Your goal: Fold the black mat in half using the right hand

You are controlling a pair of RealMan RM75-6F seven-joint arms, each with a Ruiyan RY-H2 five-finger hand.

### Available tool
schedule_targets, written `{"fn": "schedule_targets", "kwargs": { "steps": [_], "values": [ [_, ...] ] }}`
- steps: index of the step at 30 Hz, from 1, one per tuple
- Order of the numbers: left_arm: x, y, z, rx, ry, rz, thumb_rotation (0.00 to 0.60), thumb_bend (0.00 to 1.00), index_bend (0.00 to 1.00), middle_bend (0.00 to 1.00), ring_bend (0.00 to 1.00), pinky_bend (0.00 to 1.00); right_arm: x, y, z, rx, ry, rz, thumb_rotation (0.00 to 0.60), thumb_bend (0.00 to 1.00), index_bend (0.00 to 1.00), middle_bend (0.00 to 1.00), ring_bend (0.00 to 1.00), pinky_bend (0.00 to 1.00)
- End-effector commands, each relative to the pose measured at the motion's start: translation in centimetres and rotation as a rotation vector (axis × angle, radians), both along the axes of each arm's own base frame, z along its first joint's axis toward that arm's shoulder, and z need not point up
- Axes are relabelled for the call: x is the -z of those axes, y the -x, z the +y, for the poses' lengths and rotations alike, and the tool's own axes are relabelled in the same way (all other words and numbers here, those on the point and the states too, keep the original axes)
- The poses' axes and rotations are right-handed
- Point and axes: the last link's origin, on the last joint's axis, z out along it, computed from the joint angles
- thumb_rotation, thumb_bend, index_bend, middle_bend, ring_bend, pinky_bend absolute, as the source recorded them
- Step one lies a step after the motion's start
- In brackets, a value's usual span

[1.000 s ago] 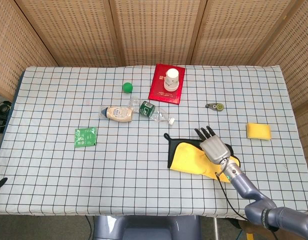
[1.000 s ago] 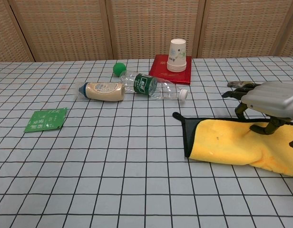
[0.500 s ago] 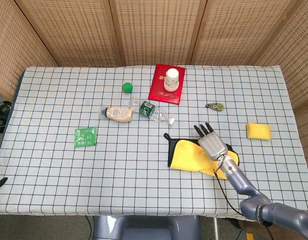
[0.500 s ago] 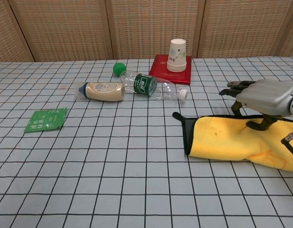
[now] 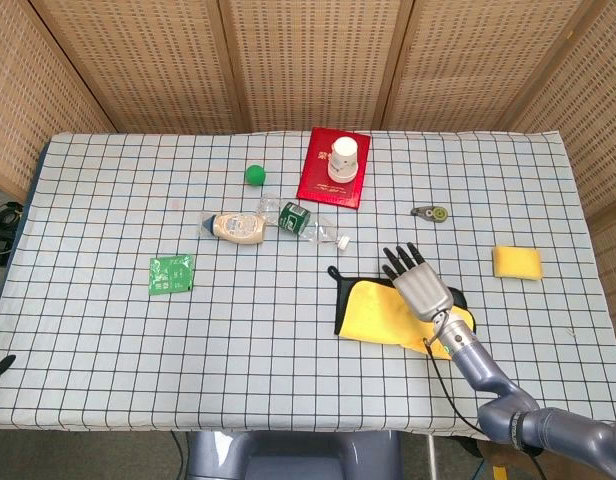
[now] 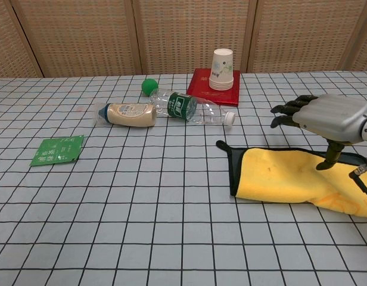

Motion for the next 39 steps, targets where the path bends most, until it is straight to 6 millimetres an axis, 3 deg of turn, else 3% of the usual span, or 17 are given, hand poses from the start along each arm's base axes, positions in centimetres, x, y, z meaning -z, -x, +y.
{"fn": "schedule_targets", "kwargs": {
  "steps": [1,8,16,19,28,39],
  "values": [
    [0.0,0.0,0.0,0.0,-0.001,0.0,0.6,0.0,0.0,0.0,0.0,0.0,-1.5,-0.7,0.5,-0.022,0.026,-0.056,0.6,0.0,0.12,0.0,0.0,0.0],
    [-0.1,-0.2,-0.1,0.011,0.001,-0.006,0.6,0.0,0.0,0.0,0.0,0.0,-5.3,-0.6,2.1,-0.046,0.057,-0.126,0.6,0.0,0.18,0.0,0.0,0.0],
    [-0.2,-0.4,-0.4,0.024,-0.004,-0.01,0.6,0.0,0.0,0.0,0.0,0.0,-7.3,2.4,3.7,0.072,0.048,-0.179,0.6,0.02,0.31,0.0,0.0,0.0],
    [-0.3,-0.6,-0.5,0.032,-0.009,-0.011,0.6,0.0,0.0,0.0,0.0,0.0,-7.3,4.1,3.9,0.178,0.04,-0.219,0.6,0.06,0.36,0.0,0.0,0.0],
    [-0.4,-0.7,-0.6,0.035,-0.013,-0.011,0.6,0.0,0.0,0.0,0.0,0.0,-5.8,6.7,3.9,0.379,-0.006,-0.283,0.6,0.15,0.41,0.0,0.0,0.0],
    [-0.5,-0.5,-0.4,0.028,-0.015,-0.011,0.6,0.0,0.0,0.0,0.0,0.0,-4.9,7.6,2.8,0.553,0.013,-0.344,0.6,0.23,0.43,0.0,0.0,0.0]
  ]
}}
